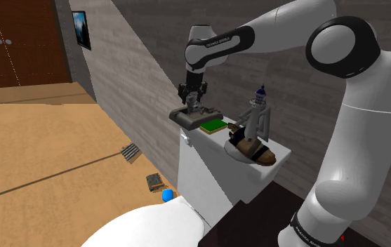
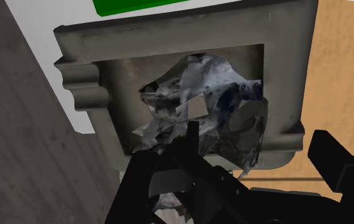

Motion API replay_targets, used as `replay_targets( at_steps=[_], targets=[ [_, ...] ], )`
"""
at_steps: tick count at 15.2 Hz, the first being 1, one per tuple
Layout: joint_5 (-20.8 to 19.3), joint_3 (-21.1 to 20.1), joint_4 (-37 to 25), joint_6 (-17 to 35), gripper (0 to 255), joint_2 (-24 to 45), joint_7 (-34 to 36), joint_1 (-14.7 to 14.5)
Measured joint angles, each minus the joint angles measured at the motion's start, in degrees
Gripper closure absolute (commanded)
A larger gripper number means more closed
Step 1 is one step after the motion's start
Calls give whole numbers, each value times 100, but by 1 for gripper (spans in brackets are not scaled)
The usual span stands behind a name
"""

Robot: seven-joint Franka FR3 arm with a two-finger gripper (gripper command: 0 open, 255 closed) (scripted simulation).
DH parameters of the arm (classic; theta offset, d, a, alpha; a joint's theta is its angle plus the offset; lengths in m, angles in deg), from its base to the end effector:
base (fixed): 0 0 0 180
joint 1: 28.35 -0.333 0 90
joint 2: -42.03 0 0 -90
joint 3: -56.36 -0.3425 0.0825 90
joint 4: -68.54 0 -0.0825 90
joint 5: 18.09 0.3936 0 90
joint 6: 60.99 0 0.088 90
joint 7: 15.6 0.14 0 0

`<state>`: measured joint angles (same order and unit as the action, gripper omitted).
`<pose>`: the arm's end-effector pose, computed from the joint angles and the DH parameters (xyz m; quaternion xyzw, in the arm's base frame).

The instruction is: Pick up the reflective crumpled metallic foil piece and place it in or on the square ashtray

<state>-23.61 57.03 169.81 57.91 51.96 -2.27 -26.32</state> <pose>0.6422 -0.0376 0.4641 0.9897 -0.1186 0.0709 0.0382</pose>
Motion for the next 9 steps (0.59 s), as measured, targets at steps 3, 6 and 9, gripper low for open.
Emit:
replay_targets(
  at_steps=[3,6,9],
  targets=[
    [0,0,0,0,0,0,0,0],
    [8,-19,-286,-393,0,-113,5,-26],
    [15,-22,-404,-613,0,-214,-8,-30]
  ],
)
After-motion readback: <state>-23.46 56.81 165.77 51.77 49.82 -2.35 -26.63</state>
